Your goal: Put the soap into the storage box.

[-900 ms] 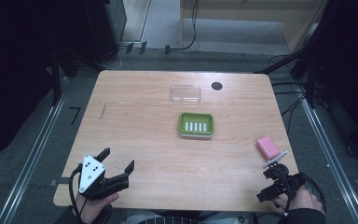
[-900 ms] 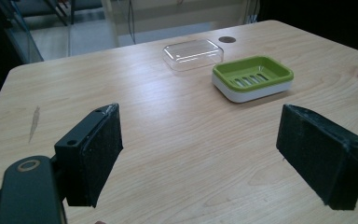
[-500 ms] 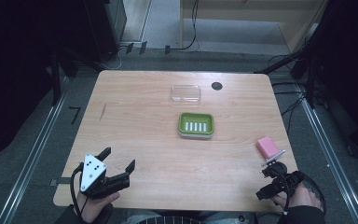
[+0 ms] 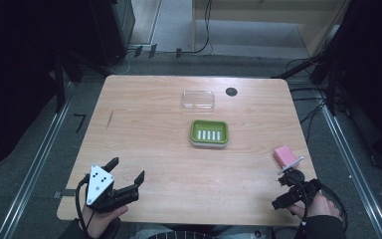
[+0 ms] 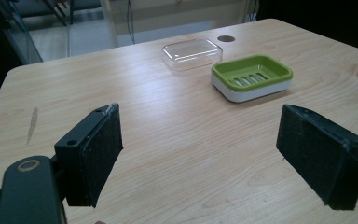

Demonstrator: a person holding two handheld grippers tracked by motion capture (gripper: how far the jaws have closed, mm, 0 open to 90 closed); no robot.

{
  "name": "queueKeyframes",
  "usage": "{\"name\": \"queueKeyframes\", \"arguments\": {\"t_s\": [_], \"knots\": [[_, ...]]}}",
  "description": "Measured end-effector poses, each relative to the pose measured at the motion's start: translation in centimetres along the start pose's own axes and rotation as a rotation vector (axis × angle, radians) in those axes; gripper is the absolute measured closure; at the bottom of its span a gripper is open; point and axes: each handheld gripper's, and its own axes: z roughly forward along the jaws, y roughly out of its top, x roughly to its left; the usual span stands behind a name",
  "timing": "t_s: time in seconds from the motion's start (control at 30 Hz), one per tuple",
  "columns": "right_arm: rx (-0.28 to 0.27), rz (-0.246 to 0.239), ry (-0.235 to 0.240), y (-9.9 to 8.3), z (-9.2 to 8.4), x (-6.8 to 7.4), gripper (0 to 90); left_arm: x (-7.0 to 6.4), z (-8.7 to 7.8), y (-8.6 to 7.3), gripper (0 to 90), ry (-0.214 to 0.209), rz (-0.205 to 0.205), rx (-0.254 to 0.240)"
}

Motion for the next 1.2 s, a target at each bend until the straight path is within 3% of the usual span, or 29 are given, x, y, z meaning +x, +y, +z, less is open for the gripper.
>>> {"name": "queueKeyframes", "arguments": {"t_s": [0.73,1.2], "knots": [[-0.041,0.012,-0.012,1.8,-0.5,-1.8,0.0,-0.1,0.1,0.0,14.7,-0.001,0.002,0.002],[-0.062,0.034,-0.029,2.9,-0.9,-4.0,0.0,-0.1,0.3,0.1,14.7,-0.003,0.005,0.007]]}}
